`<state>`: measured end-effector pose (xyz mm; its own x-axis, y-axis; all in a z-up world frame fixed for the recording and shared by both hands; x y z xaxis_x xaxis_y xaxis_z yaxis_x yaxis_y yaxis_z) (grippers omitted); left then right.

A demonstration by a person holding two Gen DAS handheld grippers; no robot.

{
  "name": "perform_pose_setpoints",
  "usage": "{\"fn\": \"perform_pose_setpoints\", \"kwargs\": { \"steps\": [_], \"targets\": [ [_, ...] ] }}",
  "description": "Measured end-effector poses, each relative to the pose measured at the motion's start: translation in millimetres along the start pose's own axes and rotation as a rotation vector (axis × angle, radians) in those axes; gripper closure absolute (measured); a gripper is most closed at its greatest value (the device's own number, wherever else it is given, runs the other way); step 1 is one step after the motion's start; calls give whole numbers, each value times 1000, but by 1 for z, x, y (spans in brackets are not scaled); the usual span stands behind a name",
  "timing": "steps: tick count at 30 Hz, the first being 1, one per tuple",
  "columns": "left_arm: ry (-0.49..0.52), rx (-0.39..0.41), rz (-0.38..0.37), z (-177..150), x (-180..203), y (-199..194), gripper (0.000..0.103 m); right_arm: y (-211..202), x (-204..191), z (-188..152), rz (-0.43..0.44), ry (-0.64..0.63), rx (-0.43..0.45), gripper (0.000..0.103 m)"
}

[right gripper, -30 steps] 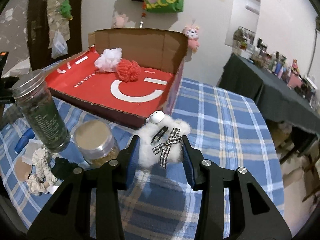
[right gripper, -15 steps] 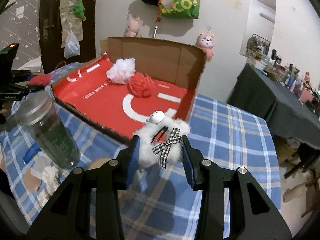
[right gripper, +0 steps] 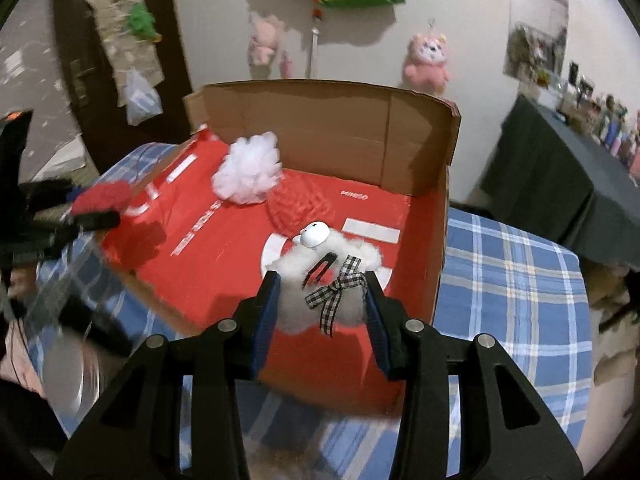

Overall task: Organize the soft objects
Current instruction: 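Lower the red knitted toy into the box with the left tool while the right tool drops the sheep plush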

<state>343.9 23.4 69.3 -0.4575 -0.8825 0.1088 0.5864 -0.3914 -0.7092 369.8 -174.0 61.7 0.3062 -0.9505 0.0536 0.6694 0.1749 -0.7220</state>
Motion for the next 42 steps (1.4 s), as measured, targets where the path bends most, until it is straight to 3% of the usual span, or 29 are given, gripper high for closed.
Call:
{"fn": "perform_pose_setpoints", "kwargs": {
  "steps": [10, 20, 33, 39, 41, 42],
  "targets": [
    [-49, -171, 108, 15, -20, 63, 58, 68, 13, 29, -80, 73, -224, 64],
    [-123, -280, 179, 11, -51, 110, 58, 120, 17, 13, -156, 54, -385, 64],
    [-188, -313, 182, 10, -73, 130, 57, 143, 29, 9, -203, 35, -410, 63],
    [-173, -309, 185, 12, -72, 133, 56, 148, 24, 9, -218, 5, -417, 60],
    [-175, -312, 179, 13, -77, 136, 54, 149, 19, 9, -216, 0, -419, 56],
    [-174, -309, 177, 13, -77, 136, 47, 150, 18, 9, -215, -6, -420, 55]
  ]
}}
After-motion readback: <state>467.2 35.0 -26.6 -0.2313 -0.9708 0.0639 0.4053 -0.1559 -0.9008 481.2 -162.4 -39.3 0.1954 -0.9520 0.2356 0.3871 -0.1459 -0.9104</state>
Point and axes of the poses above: each gripper's, at about its wrist camera, not at the fingertips, and y roughly the way its jaws point, x to its right, z to its top, the point moved 10 cm from there along y, roughly the way its jaws point, and after that the axes turned 9 degrees about -z, right-handed, at the moved point
